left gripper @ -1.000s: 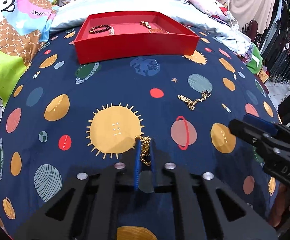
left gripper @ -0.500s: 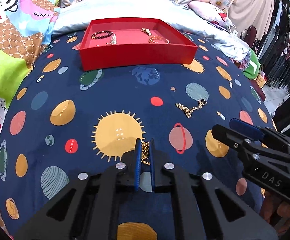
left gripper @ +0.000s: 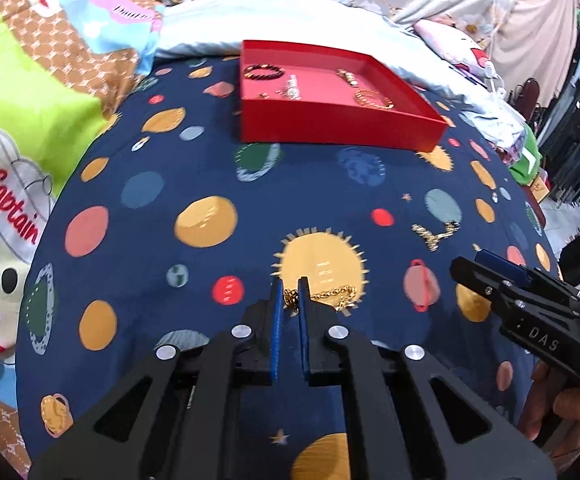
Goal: Organize jewelry
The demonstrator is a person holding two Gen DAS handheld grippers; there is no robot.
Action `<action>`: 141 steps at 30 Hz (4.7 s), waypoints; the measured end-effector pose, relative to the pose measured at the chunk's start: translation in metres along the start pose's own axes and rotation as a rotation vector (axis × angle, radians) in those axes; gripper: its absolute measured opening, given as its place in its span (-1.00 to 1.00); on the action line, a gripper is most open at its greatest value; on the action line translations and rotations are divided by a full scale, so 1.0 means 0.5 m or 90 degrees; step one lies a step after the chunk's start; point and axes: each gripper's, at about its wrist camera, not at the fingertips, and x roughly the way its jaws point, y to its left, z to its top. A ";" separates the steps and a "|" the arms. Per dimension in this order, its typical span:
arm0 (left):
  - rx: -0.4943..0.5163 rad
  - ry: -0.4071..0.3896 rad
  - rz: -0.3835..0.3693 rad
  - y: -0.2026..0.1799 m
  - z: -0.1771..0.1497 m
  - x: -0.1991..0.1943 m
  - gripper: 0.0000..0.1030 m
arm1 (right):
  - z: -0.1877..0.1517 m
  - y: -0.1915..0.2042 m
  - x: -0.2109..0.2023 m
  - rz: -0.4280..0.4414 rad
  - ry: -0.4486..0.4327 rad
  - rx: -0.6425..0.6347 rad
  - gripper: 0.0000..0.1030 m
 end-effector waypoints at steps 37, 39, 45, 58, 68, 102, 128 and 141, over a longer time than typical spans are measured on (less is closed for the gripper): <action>-0.013 -0.001 -0.040 -0.001 -0.005 -0.019 -0.87 | -0.014 -0.014 -0.086 -0.024 -0.050 -0.007 -0.87; -0.011 -0.008 -0.048 -0.007 -0.004 -0.033 -0.87 | -0.016 -0.013 -0.119 -0.021 -0.064 -0.006 -0.87; -0.005 -0.038 -0.075 -0.022 0.007 -0.089 -0.91 | -0.010 -0.011 -0.196 -0.007 -0.105 -0.005 -0.87; -0.026 -0.020 -0.054 -0.015 -0.007 -0.066 -0.06 | -0.007 -0.012 -0.234 0.005 -0.127 -0.002 -0.87; 0.028 0.016 0.000 -0.040 -0.053 0.032 -0.66 | -0.010 -0.016 -0.209 0.007 -0.108 0.004 -0.87; 0.034 -0.148 -0.128 -0.041 0.161 -0.205 -1.00 | 0.113 0.022 -0.265 0.038 -0.196 -0.046 -0.87; 0.054 -0.188 -0.103 -0.076 0.514 -0.044 -1.00 | 0.484 -0.009 -0.016 0.100 -0.127 -0.046 -0.87; 0.052 -0.131 -0.069 -0.068 0.600 0.142 -1.00 | 0.545 -0.021 0.160 0.086 -0.049 -0.053 -0.87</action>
